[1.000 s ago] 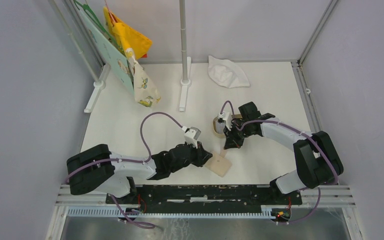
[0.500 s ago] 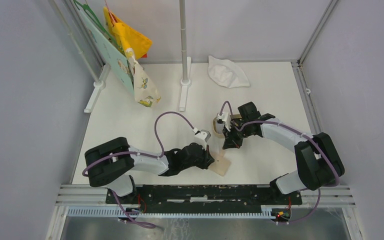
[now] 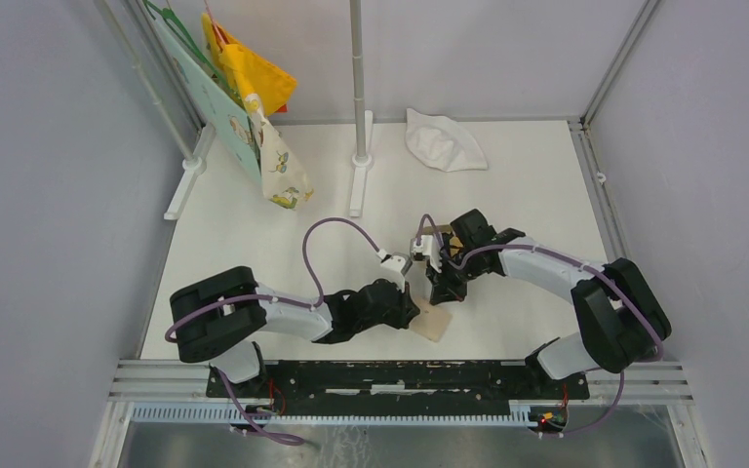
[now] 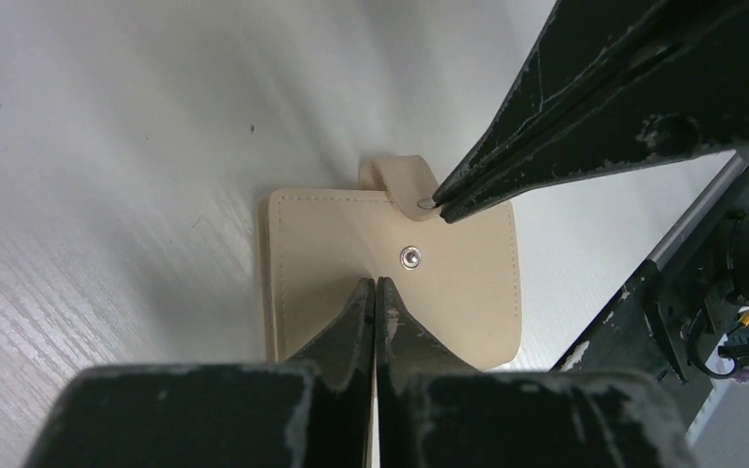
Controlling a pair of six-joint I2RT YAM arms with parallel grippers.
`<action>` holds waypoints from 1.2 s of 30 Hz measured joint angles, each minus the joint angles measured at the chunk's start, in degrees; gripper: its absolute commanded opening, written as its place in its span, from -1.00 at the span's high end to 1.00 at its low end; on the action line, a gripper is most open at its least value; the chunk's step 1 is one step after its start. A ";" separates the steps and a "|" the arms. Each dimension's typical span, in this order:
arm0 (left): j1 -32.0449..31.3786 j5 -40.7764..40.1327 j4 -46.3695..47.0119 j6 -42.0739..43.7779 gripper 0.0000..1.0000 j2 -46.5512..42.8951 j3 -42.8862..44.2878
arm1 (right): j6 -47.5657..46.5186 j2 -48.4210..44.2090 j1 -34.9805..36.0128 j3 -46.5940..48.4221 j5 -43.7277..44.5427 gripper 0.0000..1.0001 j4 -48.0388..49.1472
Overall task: Put the credit cards into the card holder
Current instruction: Close the card holder at the center of the board.
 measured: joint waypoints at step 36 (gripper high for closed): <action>0.04 0.94 7.76 -1.73 0.96 -0.09 -4.24 | -2.58 -3.45 4.48 -4.94 2.29 1.00 5.29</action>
